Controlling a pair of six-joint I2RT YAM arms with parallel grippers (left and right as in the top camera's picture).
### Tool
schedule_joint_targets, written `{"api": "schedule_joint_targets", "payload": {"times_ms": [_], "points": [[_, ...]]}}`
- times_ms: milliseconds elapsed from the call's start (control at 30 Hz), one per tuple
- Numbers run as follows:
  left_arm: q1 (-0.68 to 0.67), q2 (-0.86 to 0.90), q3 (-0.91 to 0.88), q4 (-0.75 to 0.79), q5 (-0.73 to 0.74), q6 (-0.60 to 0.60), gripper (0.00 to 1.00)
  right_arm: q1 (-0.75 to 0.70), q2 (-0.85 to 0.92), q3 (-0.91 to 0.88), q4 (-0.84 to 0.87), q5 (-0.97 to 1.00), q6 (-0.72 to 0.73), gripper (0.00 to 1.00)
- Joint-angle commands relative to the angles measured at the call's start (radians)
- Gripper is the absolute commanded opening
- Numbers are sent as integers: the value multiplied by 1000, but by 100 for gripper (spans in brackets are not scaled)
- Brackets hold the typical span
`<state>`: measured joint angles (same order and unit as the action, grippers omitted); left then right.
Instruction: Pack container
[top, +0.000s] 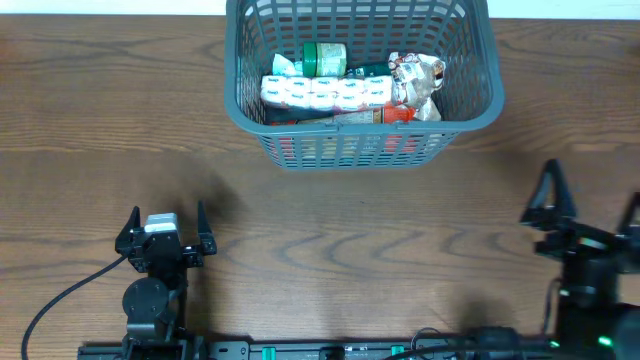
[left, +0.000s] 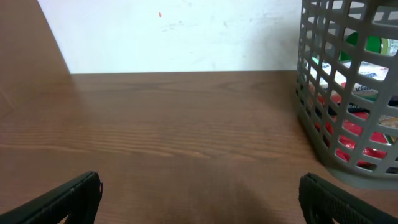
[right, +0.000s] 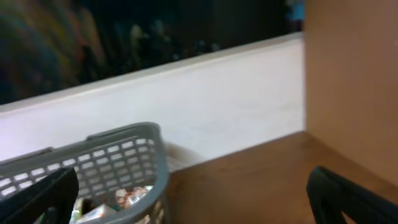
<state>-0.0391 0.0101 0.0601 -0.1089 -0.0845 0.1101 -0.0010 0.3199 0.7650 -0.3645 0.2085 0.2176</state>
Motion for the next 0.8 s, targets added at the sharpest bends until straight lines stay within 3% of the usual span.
{"api": "schedule_joint_targets", "payload": {"times_ms": [0,400,767], "points": [[5,-6,-27,-13,-2,17,98,18,-59,-156,88,-101,6,99],[5,-6,-27,-13,-2,17,99,18,-156,-635,539,-146,6,99],[5,-6,-27,-13,-2,17,99,13,-221,-742,570,-146,-22,99]]}}
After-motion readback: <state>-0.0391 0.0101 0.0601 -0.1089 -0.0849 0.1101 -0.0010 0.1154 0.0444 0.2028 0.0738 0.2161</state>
